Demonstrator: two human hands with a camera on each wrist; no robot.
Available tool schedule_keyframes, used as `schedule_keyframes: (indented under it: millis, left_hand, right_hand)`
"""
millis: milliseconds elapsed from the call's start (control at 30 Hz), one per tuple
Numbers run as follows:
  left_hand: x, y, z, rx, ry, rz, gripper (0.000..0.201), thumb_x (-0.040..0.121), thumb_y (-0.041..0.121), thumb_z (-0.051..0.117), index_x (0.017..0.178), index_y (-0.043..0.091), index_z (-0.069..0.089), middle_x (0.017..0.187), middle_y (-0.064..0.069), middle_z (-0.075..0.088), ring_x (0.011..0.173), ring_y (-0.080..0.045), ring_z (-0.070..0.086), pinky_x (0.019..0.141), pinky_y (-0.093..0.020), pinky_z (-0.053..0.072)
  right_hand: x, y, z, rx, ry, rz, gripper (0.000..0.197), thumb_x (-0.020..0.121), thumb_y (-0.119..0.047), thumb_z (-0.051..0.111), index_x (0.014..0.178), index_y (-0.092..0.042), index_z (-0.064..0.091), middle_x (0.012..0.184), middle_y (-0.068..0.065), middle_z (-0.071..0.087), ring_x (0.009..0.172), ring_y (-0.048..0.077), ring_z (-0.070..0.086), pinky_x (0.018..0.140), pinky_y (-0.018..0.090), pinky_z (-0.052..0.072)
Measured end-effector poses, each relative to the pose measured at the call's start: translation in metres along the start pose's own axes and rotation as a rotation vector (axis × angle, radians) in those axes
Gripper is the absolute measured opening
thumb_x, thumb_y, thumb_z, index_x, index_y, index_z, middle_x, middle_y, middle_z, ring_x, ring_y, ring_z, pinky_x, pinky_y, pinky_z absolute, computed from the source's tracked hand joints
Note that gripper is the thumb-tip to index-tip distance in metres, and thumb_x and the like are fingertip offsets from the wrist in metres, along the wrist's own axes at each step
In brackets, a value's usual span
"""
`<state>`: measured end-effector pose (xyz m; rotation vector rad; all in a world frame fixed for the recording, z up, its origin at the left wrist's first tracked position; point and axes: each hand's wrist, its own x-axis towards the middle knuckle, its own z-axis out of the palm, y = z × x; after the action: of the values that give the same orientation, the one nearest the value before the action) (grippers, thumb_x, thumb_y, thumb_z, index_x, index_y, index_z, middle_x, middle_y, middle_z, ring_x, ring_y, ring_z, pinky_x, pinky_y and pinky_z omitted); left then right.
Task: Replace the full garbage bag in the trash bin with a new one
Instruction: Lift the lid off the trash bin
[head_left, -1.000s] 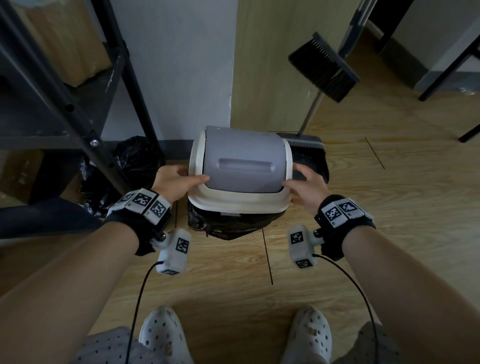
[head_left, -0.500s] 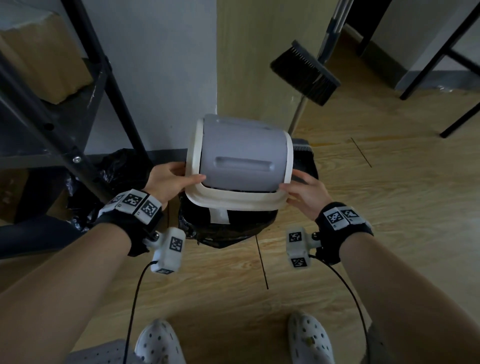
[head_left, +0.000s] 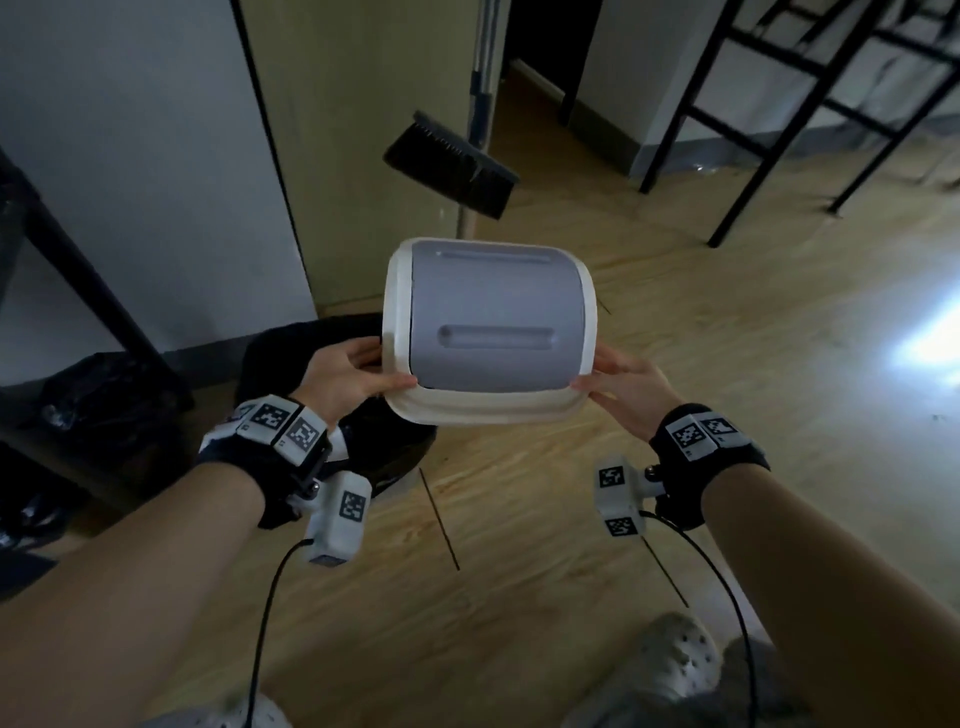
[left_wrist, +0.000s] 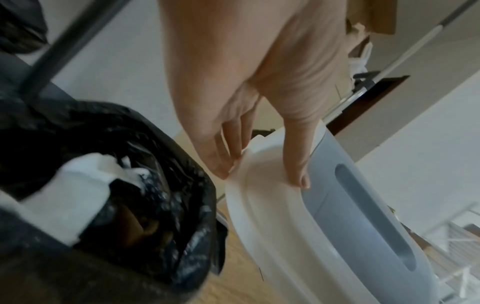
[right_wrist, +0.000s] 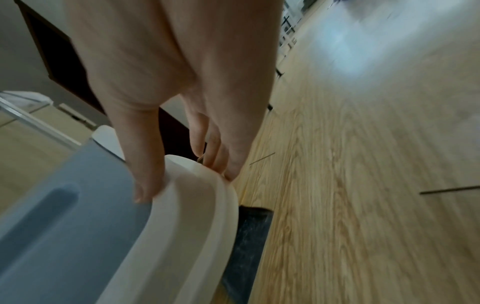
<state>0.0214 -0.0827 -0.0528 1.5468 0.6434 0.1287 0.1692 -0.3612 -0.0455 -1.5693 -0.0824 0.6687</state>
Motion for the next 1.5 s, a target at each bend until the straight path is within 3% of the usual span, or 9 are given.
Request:
schedule_keyframes:
  millis: [200, 433, 567, 700, 833, 1067, 1267, 1333, 1500]
  left_hand:
    - [0.023, -0.023, 0.084, 0.112, -0.075, -0.038, 0.084, 0.055, 0.012, 0.088, 0.131, 0.006, 0.052, 0.127, -0.007, 0.061, 0.112, -0.021, 0.06, 0.102, -0.041, 0.047]
    - [0.061, -0.085, 0.163, 0.242, -0.144, -0.128, 0.084, 0.056, 0.016, 0.088, 0.131, 0.007, 0.051, 0.13, -0.006, 0.059, 0.118, -0.021, 0.057, 0.106, -0.04, 0.042]
    - [0.079, -0.129, 0.192, 0.289, -0.195, -0.25, 0.078, 0.063, 0.006, 0.083, 0.132, 0.002, 0.048, 0.129, -0.008, 0.057, 0.12, -0.024, 0.055, 0.105, -0.035, 0.041]
    - [0.099, -0.17, 0.203, 0.283, -0.189, -0.384, 0.076, 0.064, -0.003, 0.08, 0.132, 0.003, 0.047, 0.128, -0.008, 0.056, 0.12, -0.025, 0.053, 0.107, -0.039, 0.039]
    - [0.117, -0.205, 0.202, 0.272, -0.162, -0.464, 0.083, 0.054, 0.003, 0.086, 0.129, 0.007, 0.051, 0.131, -0.01, 0.058, 0.121, -0.027, 0.054, 0.107, -0.046, 0.04]
    - [0.132, -0.232, 0.208, 0.311, -0.142, -0.499, 0.076, 0.061, -0.002, 0.082, 0.128, -0.002, 0.047, 0.13, -0.015, 0.055, 0.122, -0.029, 0.052, 0.109, -0.043, 0.039]
    - [0.136, -0.239, 0.214, 0.32, -0.163, -0.502, 0.082, 0.064, -0.007, 0.079, 0.135, 0.002, 0.04, 0.142, -0.017, 0.046, 0.128, -0.029, 0.048, 0.109, -0.045, 0.038]
    - [0.132, -0.23, 0.217, 0.31, -0.184, -0.488, 0.081, 0.066, -0.013, 0.074, 0.137, 0.002, 0.037, 0.143, -0.017, 0.044, 0.13, -0.03, 0.045, 0.109, -0.047, 0.037]
    - [0.116, -0.192, 0.222, 0.398, -0.192, -0.353, 0.073, 0.073, -0.014, 0.068, 0.137, 0.0, 0.036, 0.143, -0.021, 0.041, 0.132, -0.034, 0.041, 0.108, -0.046, 0.037]
  right_hand:
    - [-0.005, 0.027, -0.08, 0.042, 0.128, 0.056, 0.049, 0.075, 0.022, 0.057, 0.118, 0.001, 0.059, 0.109, 0.008, 0.067, 0.096, 0.018, 0.065, 0.067, 0.017, 0.056]
    - [0.024, 0.101, -0.158, 0.032, 0.144, 0.187, 0.047, 0.069, 0.021, 0.061, 0.116, 0.01, 0.06, 0.113, 0.019, 0.067, 0.106, 0.031, 0.064, 0.092, 0.038, 0.048]
    - [0.04, 0.149, -0.18, -0.003, 0.171, 0.288, 0.045, 0.068, 0.016, 0.065, 0.111, 0.005, 0.065, 0.097, 0.011, 0.073, 0.095, 0.026, 0.066, 0.087, 0.036, 0.05]
    - [0.063, 0.197, -0.182, -0.04, 0.175, 0.365, 0.045, 0.056, 0.007, 0.074, 0.096, -0.013, 0.075, 0.102, 0.013, 0.074, 0.104, 0.032, 0.065, 0.097, 0.047, 0.047]
    - [0.079, 0.221, -0.17, -0.007, 0.252, 0.438, 0.048, 0.058, 0.016, 0.069, 0.102, -0.003, 0.071, 0.102, 0.016, 0.072, 0.096, 0.032, 0.065, 0.088, 0.043, 0.052]
    - [0.099, 0.243, -0.156, 0.055, 0.329, 0.459, 0.052, 0.059, 0.02, 0.066, 0.107, -0.001, 0.065, 0.109, 0.021, 0.069, 0.098, 0.034, 0.064, 0.094, 0.049, 0.05]
    - [0.106, 0.249, -0.147, -0.018, 0.343, 0.457, 0.066, 0.042, -0.002, 0.064, 0.107, -0.013, 0.067, 0.106, 0.013, 0.069, 0.103, 0.03, 0.063, 0.094, 0.044, 0.05]
    - [0.105, 0.243, -0.147, -0.051, 0.36, 0.491, 0.077, 0.048, 0.002, 0.068, 0.124, -0.007, 0.058, 0.118, 0.015, 0.065, 0.11, 0.029, 0.06, 0.098, 0.044, 0.048]
    - [0.09, 0.199, -0.134, -0.315, 0.379, 0.474, 0.06, 0.079, -0.002, 0.063, 0.136, -0.003, 0.046, 0.137, 0.017, 0.051, 0.124, 0.031, 0.051, 0.102, 0.039, 0.044]
